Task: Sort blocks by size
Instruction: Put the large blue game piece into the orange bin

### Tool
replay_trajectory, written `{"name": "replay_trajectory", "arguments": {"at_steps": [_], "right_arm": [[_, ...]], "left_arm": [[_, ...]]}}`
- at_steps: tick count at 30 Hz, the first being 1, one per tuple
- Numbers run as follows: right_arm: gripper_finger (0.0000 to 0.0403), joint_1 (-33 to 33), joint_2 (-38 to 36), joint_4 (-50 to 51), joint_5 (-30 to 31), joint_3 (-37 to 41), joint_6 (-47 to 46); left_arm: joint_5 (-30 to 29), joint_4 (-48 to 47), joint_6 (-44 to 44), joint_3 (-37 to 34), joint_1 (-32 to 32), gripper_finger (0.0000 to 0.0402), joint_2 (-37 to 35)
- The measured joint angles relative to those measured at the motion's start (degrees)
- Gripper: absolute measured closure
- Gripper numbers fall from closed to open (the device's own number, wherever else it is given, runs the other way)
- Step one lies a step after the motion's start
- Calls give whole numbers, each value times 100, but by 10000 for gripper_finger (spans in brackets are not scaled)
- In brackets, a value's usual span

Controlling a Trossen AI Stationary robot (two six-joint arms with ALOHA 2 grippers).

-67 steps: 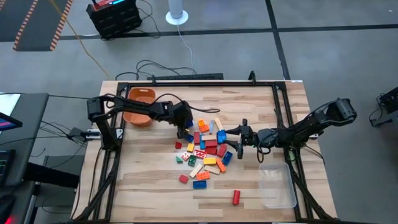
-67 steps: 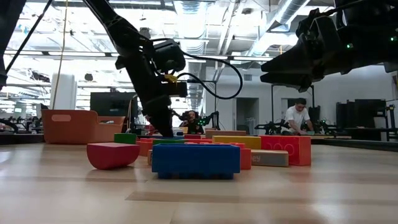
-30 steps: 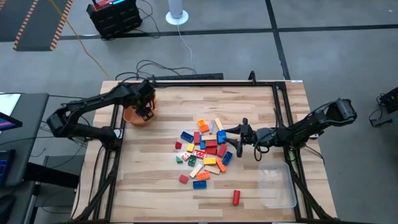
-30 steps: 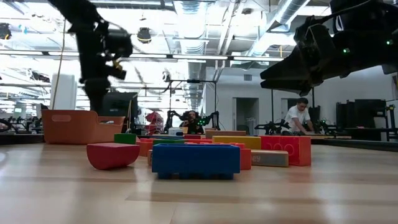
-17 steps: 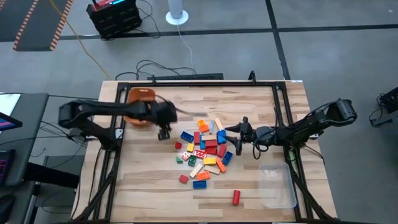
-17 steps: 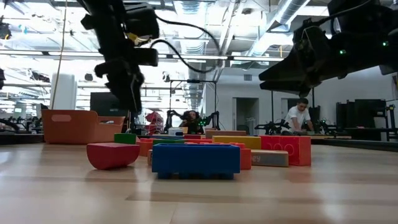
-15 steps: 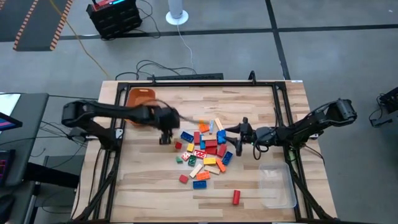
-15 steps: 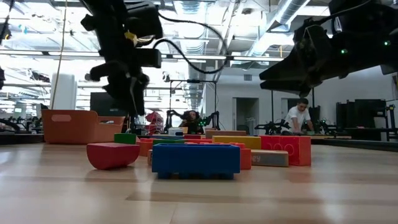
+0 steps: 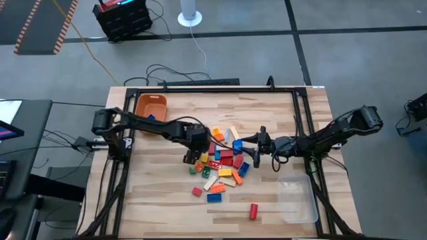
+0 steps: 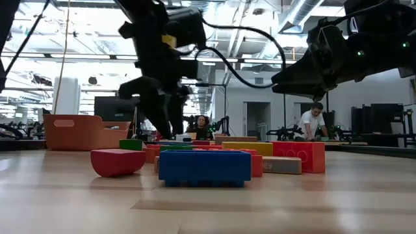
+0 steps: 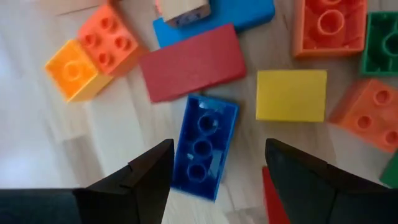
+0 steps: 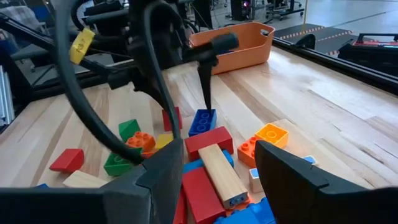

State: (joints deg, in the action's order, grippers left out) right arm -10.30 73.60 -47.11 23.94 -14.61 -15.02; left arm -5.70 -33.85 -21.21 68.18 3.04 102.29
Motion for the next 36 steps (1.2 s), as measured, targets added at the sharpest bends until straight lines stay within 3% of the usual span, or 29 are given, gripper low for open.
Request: {"name": "replay_trajectory", "arguments": {"at_steps": [15,23,30,36], "right_arm": [[175,-56,0,81,-2,2,28],[175,-32,0,94,0,2,30],[175,-7,0,230,9,2,7],[175,-7,0,243,13,2,3]], "left_arm": [[102,-278,-456,207,303,166,659],[66,-321,-381,191,300,277,631],[-393,-1457,-320,485,487,277,147],[-1565,-2123,160,219,1306,277,-848]]}}
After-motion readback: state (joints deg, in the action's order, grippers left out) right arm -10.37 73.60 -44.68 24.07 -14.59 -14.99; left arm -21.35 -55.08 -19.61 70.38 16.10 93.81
